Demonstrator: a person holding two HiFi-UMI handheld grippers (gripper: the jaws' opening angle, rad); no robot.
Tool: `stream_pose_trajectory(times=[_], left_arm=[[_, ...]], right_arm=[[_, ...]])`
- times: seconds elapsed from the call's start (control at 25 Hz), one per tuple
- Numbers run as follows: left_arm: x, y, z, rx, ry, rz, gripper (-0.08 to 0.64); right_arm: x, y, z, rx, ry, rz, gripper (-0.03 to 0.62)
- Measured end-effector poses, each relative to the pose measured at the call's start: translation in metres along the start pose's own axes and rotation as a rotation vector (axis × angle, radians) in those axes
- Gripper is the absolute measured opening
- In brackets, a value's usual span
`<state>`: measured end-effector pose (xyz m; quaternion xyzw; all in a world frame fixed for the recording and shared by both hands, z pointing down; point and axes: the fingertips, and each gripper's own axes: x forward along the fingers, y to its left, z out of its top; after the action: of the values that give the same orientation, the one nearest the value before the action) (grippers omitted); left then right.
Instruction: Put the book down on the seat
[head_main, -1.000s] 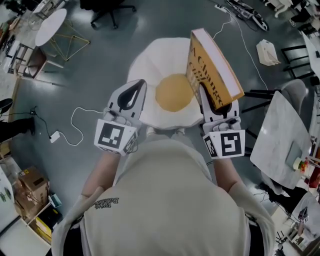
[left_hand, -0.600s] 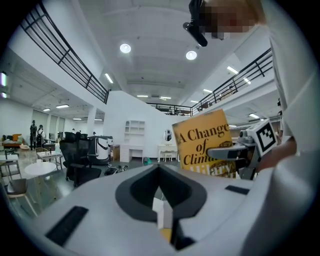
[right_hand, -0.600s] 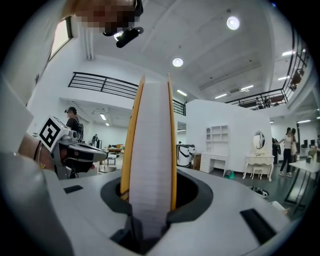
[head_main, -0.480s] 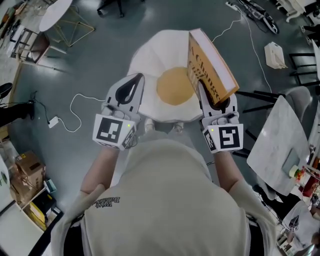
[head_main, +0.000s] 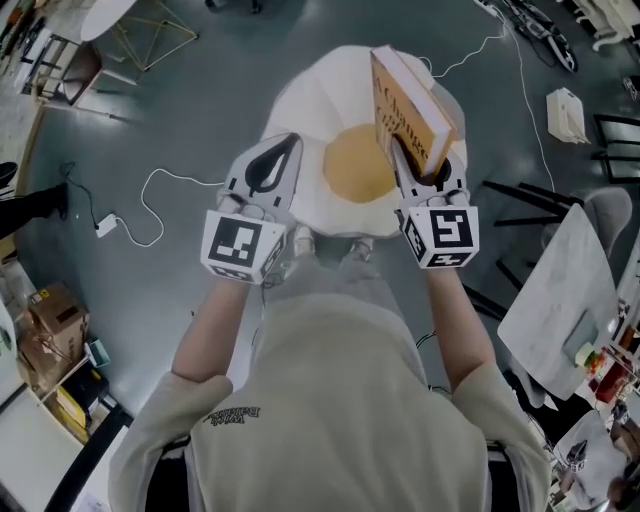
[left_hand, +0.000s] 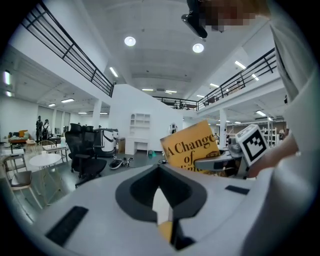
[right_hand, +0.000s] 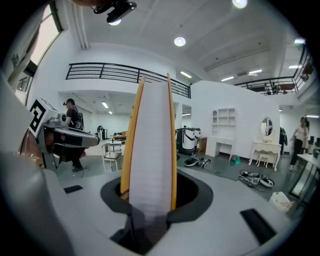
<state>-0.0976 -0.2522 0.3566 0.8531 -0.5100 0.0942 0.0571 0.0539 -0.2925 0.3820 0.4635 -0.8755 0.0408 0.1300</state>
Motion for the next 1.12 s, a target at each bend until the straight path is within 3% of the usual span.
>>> stream_pose_trajectory(times=[0.36,0.6,0.88,1.12], left_arm=[[0.040,0.044,-0.092,-0.059,0.015,0.057,0.009],[0.065,0.067,-0.194,-0.143,0.071,0.077,0.010],[0.109,0.076,-0.327,-0.186,0.186,0.056,0.010],[0.144,0.089,-0.452,-0.211,0.285,0.065,0.010]], right_arm=[[0.100,0.013,-0.097,-0.040,0.131,0.086,0.147],[0.160,0.029,-0.202,-0.072,0.264,0.149,0.147],[0.223,0.047,-0.319,-0.075,0.336,0.217,0.149],[0.273,0.052,-0.434,-0.067,0.451,0.206,0.147]])
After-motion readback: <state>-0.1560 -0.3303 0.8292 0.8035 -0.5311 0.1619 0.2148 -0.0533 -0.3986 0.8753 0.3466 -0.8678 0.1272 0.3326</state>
